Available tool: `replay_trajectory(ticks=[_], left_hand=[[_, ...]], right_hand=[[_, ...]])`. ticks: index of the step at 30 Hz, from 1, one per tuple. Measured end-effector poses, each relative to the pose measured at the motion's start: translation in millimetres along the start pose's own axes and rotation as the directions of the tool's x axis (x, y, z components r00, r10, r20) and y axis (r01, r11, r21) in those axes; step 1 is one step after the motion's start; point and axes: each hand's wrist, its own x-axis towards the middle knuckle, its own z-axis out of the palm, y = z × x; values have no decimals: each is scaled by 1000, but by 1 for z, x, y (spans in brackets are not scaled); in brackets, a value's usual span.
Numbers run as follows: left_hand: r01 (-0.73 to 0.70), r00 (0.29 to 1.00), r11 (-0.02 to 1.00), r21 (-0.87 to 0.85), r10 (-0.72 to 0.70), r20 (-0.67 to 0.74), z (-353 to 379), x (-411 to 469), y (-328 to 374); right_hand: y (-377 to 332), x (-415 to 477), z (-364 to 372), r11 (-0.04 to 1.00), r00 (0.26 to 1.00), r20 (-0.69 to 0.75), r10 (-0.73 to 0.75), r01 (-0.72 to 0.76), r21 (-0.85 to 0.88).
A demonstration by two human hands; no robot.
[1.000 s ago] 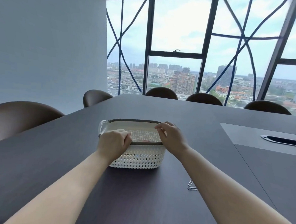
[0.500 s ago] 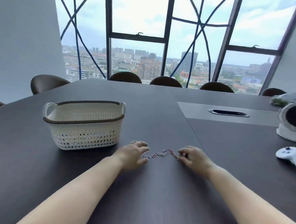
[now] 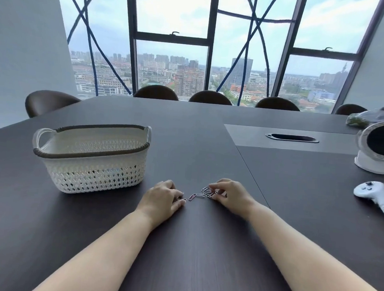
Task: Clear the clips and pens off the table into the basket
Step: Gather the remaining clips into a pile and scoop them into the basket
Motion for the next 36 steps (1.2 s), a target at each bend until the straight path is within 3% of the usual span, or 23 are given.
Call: replay_trajectory(ticks=[8,18,23,28,33,36], left_hand=[[27,1000,999,19,-27,7,-4,2,9],[74,997,995,67,-75,25,-5,5,19],[87,996,994,73,-88,3,-8,3,18],[104,991,989,108,-112,70,-5,5,16],[82,992,989,125,-93,85,-5,4,15],[43,998,997,69,-46,44,-6,3,13]], right_hand=[[1,-2,7,993,998,-59,30,-36,-112],[-11,1,12,998,994,-97,-59,56,-31],[-13,-2,11,993,992,-98,-75,66,-97],[-16,-5,11,972,994,-96,-56,33,-234],[-11,-5,10,992,988,-157,-7,-13,-124],[-12,-4,2,980,955,-276,103,-50,193]])
